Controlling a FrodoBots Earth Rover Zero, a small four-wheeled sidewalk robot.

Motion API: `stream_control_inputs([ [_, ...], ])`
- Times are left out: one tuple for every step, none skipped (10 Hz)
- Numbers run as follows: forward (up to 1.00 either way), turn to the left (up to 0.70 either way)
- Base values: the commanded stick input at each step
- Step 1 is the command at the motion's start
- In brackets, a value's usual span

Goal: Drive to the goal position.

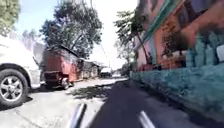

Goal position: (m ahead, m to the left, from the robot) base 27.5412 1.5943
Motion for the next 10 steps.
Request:
stream_control_inputs([
  [1.0,0.08],
  [1.0,-0.4],
  [1.0,-0.4],
  [1.0,-0.4],
  [1.0,-0.4],
  [1.0,-0.37],
  [1.0,0.11],
  [1.0,0.09],
  [1.0,0.01],
  [1.0,0.0],
])
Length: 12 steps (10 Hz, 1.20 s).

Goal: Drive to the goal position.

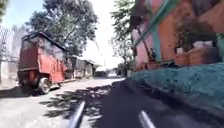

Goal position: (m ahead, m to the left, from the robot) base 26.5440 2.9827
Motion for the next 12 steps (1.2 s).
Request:
stream_control_inputs([
  [1.0,0.14],
  [1.0,0.14],
  [1.0,0.09],
  [1.0,0.04],
  [1.0,0.01],
  [1.0,0.0],
  [1.0,0.0],
  [1.0,0.0],
  [1.0,0.0],
  [1.0,0.0],
  [1.0,0.0],
  [1.0,0.0],
])
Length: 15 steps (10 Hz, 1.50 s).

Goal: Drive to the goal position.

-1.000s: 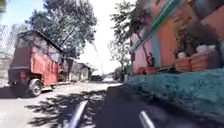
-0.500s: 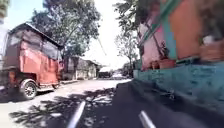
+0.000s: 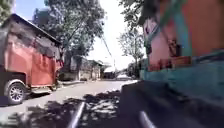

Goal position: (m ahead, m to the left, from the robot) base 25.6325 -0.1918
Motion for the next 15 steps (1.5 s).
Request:
stream_control_inputs([
  [1.0,0.0],
  [1.0,0.0],
  [1.0,0.0],
  [1.0,0.0],
  [1.0,0.0],
  [1.0,0.0],
  [1.0,0.01],
  [1.0,-0.12],
  [1.0,-0.38],
  [1.0,-0.4],
  [1.0,-0.4],
  [1.0,-0.39],
  [1.0,-0.38],
  [1.0,-0.4],
  [1.0,-0.4],
])
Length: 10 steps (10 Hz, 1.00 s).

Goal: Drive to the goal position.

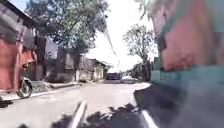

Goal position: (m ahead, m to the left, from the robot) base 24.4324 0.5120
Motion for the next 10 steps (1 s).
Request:
stream_control_inputs([
  [1.0,0.0],
  [1.0,0.0],
  [1.0,0.01],
  [1.0,0.05],
  [1.0,0.02],
  [1.0,0.08],
  [1.0,0.02],
  [1.0,0.07],
  [1.0,0.0],
  [1.0,0.0],
])
